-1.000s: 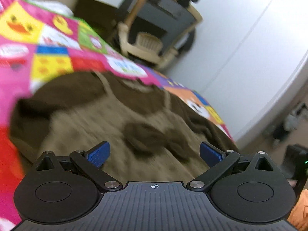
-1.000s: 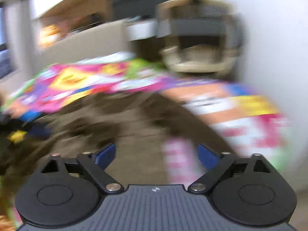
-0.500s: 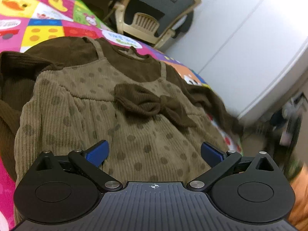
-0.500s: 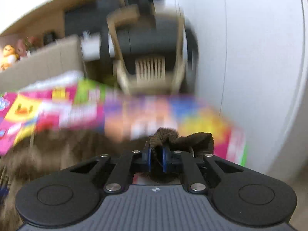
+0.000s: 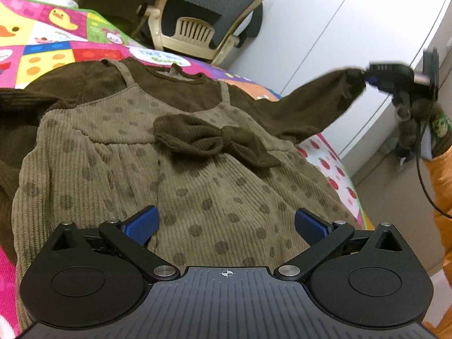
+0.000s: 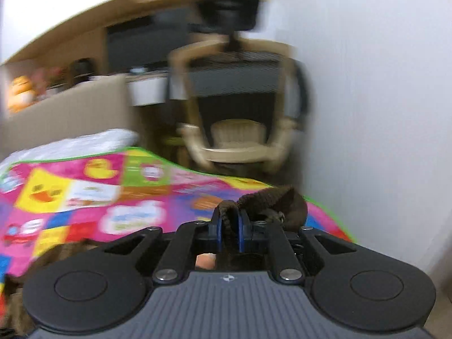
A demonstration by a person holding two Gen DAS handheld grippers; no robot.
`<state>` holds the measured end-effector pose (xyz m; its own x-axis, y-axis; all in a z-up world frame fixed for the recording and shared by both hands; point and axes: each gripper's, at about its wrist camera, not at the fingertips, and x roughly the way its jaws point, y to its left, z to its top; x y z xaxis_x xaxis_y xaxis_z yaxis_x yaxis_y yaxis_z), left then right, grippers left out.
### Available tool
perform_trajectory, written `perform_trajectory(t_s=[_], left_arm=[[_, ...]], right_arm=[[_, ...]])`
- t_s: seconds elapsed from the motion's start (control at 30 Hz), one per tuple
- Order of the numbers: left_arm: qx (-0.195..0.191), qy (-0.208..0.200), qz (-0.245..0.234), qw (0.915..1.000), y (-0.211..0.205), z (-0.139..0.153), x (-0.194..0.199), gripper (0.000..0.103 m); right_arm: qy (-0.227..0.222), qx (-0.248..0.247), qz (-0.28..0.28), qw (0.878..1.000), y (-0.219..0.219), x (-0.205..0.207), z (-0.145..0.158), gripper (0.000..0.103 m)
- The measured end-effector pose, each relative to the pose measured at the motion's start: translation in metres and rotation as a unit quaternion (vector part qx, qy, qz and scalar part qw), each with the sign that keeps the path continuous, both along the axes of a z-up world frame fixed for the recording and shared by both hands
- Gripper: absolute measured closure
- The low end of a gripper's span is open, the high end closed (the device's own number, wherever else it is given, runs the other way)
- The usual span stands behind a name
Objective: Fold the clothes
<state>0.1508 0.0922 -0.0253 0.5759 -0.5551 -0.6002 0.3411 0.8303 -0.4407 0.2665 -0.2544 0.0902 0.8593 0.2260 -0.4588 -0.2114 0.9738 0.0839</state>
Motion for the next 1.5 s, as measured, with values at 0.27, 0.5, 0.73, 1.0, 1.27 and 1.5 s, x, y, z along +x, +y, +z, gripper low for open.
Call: perform_trajectory(t_s=[0.27,0.5,0.73,1.0,1.27,1.5], left_arm=[[0.021,-0.024,0.0,0.9995,-0.006,-0.002,-0.006,0.0],[0.018,-0.032,0.001,0.9993,-0.006,-0.003,-0.008,0.0],[0.011,-0.034,0.004,0.9993,-0.006,-0.004,-0.008,0.0],[-0.059,-0.047,0.047,0.9961,0.047,0.04,-0.022,0.0],[0.013,-0.058,0.32,0.9456,0.169,0.063,-0.048,0.0],[-0.018,-0.084,0.384,0.9195,0.19,0.068,-0.053,0.0]], right_arm=[[0.039,-0.061,0.226,0.971,0.168,0.01,-0.007,0.061],[-0.021,-0.027,0.251,0.967,0.153,-0.012,0.023,0.041],[0.071,-0.069,0.142,0.985,0.125,0.03,-0.066,0.043],[0.074,-0.189,0.139,0.969,0.15,0.017,-0.132,0.043],[-0.102,-0.304,0.39,0.863,0.278,-0.085,-0.087,0.063],[-0.141,-0.401,0.453,0.784,0.371,-0.106,-0.131,0.063]])
